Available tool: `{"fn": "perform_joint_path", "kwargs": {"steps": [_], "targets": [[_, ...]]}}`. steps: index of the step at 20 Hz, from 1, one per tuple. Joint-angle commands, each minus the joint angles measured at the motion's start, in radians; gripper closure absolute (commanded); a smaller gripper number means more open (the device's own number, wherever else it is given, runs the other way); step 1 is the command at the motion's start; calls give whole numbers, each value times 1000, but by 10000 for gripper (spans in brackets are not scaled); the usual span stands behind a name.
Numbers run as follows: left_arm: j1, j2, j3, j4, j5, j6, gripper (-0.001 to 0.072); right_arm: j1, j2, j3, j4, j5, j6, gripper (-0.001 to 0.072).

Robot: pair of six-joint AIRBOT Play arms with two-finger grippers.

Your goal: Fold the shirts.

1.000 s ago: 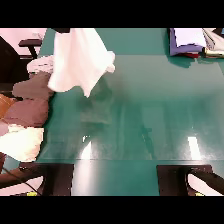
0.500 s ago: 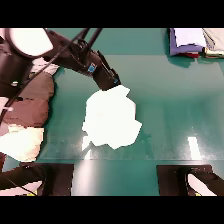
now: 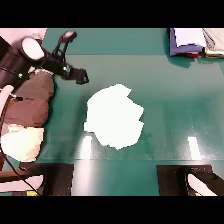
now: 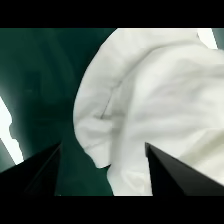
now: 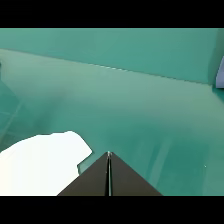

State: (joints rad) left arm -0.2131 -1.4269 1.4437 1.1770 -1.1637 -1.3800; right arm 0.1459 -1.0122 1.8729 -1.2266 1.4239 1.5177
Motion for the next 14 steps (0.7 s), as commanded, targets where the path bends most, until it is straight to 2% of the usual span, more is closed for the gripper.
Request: {"fn": "perform_joint_path", "kwargs": {"steps": [1, 3, 6, 10, 11, 13, 14], "targets": [[66, -81, -149, -108, 96, 38, 97, 0, -40, 0, 5, 36, 0, 696], [66, -154, -154, -170, 110, 74, 97, 0, -62, 0, 5, 61, 0, 696], [65, -227, -154, -219, 117, 80, 98, 0, -80, -1, 5, 68, 1, 695], [16, -248, -154, -225, 146, 91, 99, 0, -82, -3, 5, 69, 1, 696], [3, -248, -154, -222, 158, 98, 118, 0, -82, -3, 4, 69, 1, 696], [-6, -248, -154, -213, 159, 97, 511, 0, -82, -2, 3, 80, 0, 696], [-2, -247, -150, -213, 150, 97, 686, 0, -82, -3, 0, 100, 0, 696]]}}
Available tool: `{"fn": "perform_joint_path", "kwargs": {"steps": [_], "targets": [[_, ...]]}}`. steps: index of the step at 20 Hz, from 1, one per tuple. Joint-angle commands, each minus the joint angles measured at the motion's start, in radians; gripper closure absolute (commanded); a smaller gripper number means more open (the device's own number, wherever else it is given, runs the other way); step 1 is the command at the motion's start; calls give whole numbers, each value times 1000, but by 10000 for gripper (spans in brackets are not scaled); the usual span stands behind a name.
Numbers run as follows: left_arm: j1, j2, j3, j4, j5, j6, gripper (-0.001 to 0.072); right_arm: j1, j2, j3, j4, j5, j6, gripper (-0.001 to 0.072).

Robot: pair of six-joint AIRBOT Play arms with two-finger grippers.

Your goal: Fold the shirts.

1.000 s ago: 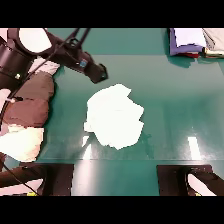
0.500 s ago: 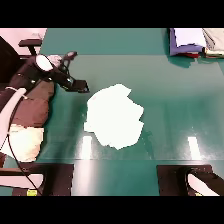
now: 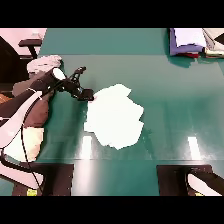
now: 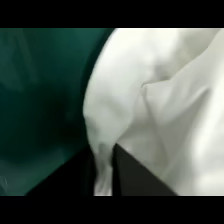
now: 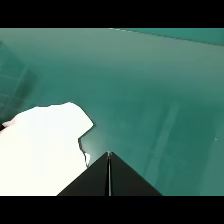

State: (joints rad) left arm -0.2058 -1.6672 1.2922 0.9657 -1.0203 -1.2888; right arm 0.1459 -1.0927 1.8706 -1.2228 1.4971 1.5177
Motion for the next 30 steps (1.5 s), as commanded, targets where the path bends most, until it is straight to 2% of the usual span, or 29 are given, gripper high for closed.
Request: {"fn": "perform_joint_path", "kwargs": {"steps": [1, 4, 7, 8, 9, 10, 13, 15, 18, 22, 23, 27, 30], "targets": [[2, -6, 19, 0, -21, 3, 680, 0, -2, -4, -11, 53, 0, 696], [43, 33, 108, 28, -84, 4, 680, 0, 42, -164, -10, 93, 1, 696], [76, 112, 180, 76, -87, 6, 680, -1, 125, -500, -11, 51, 35, 695], [78, 131, 195, 96, -88, 7, 680, -1, 151, -641, -6, 0, 38, 646], [78, 143, 205, 105, -89, 7, 680, 1, 166, -771, 6, -58, 38, 412], [78, 151, 206, 105, -89, 7, 680, 10, 171, -900, 45, -109, 38, 239], [78, 151, 206, 106, -105, 6, 680, 66, 119, -1181, 223, -284, 33, 245], [78, 151, 206, 106, -106, 6, 680, 150, 50, -1269, 296, -411, 18, 249], [78, 151, 206, 105, -106, 6, 680, 281, -76, -1266, 314, -537, 18, 266], [78, 151, 206, 105, -108, 6, 680, 387, -232, -1132, 314, -605, 18, 267], [78, 151, 206, 105, -109, 6, 680, 399, -266, -1097, 312, -608, 18, 305], [78, 153, 218, 105, -127, 6, 680, 412, -348, -983, 291, -605, -9, 696], [78, 203, 281, 106, -122, 7, 680, 365, -283, -897, 145, -561, 5, 697]]}}
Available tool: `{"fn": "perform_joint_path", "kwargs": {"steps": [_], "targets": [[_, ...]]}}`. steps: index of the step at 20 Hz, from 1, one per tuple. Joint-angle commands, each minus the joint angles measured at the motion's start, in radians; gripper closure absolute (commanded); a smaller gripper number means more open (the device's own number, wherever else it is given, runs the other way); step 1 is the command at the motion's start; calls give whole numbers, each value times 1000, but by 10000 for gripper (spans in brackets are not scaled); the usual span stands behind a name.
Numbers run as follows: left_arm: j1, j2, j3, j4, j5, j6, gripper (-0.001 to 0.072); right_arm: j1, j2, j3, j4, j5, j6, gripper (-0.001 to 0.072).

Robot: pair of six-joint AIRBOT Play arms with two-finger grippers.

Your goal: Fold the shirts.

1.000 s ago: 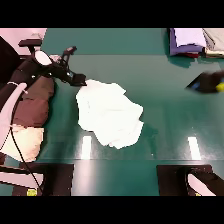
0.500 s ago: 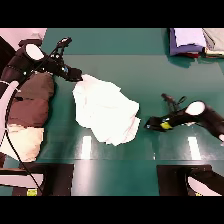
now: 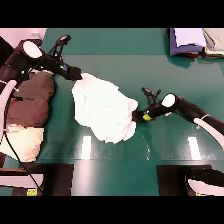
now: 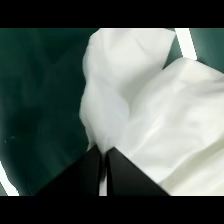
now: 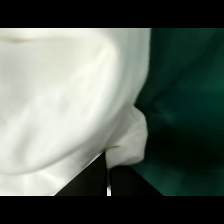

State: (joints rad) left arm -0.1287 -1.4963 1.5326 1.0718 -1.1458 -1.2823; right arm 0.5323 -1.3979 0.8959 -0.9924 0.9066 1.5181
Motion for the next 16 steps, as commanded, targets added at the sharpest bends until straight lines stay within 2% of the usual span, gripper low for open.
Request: {"fn": "perform_joint_path", "kwargs": {"steps": [1, 4, 11, 14, 16], "targets": [[1, 68, 76, 2, 13, 0, 680, -52, 64, 117, -150, 58, 31, 697], [1, 199, 201, 1, 31, 0, 681, -168, 233, 277, -291, 145, 45, 697], [0, 542, 426, -60, 38, 0, 680, -327, 554, 657, -304, 200, 24, 697], [1, 647, 439, -58, 64, 8, 680, -332, 617, 761, -347, 248, 26, 698], [0, 644, 435, -58, 10, -16, 681, -332, 615, 779, -342, 293, 34, 698]]}}
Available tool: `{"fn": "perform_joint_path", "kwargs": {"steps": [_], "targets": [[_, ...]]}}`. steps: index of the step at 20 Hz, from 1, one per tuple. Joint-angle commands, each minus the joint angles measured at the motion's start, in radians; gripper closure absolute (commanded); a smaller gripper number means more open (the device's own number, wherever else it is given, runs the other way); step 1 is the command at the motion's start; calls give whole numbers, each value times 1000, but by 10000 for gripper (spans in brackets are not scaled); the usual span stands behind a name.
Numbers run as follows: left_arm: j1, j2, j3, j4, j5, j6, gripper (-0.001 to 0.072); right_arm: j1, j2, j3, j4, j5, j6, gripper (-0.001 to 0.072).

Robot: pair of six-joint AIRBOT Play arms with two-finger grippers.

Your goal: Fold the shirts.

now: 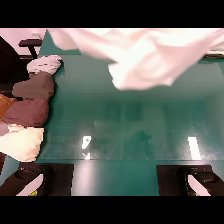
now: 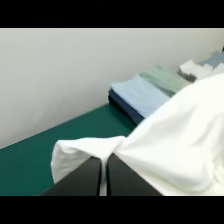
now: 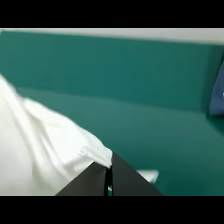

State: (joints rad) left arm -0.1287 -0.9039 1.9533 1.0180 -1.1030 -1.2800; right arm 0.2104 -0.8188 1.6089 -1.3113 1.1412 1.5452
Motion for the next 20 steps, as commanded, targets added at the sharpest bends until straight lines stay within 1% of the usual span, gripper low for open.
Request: {"fn": "perform_joint_path", "kwargs": {"steps": [1, 3, 5, 7, 8, 10, 12, 13, 14, 15, 16, 18, 20], "targets": [[0, 41, -5, -4, -68, -45, 681, -10, 18, 66, -18, 106, 40, 698], [0, 14, -90, -4, -148, -82, 680, -7, -53, 66, -15, 228, 76, 698], [0, -16, -226, -4, -232, -82, 680, 16, -164, 65, -16, 341, 89, 697], [0, -37, -408, -4, -284, -82, 680, 49, -290, 50, -16, 412, 89, 697], [0, -43, -512, -4, -285, -81, 680, 65, -350, 24, -16, 413, 89, 697], [0, -56, -703, -1, -262, -68, 680, 95, -469, -47, -16, 367, 85, 697], [1, -56, -858, 18, -184, -43, 680, 104, -575, -104, -16, 247, 71, 696], [1, -56, -905, 45, -141, -43, 680, 100, -623, -108, -17, 177, 62, 625], [1, -56, -934, 79, -105, -44, 680, 86, -667, -95, -15, 123, 61, 355], [1, -56, -940, 113, -82, -48, 680, 69, -699, -65, -16, 109, 61, 259], [1, -56, -936, 137, -67, -48, 680, 49, -723, -28, -16, 121, 58, 259], [1, -56, -928, 158, -50, -48, 680, -1, -735, 14, -18, 188, 8, 259], [1, -56, -928, 158, -35, -48, 680, -65, -722, -28, -14, 266, -4, 259]]}}
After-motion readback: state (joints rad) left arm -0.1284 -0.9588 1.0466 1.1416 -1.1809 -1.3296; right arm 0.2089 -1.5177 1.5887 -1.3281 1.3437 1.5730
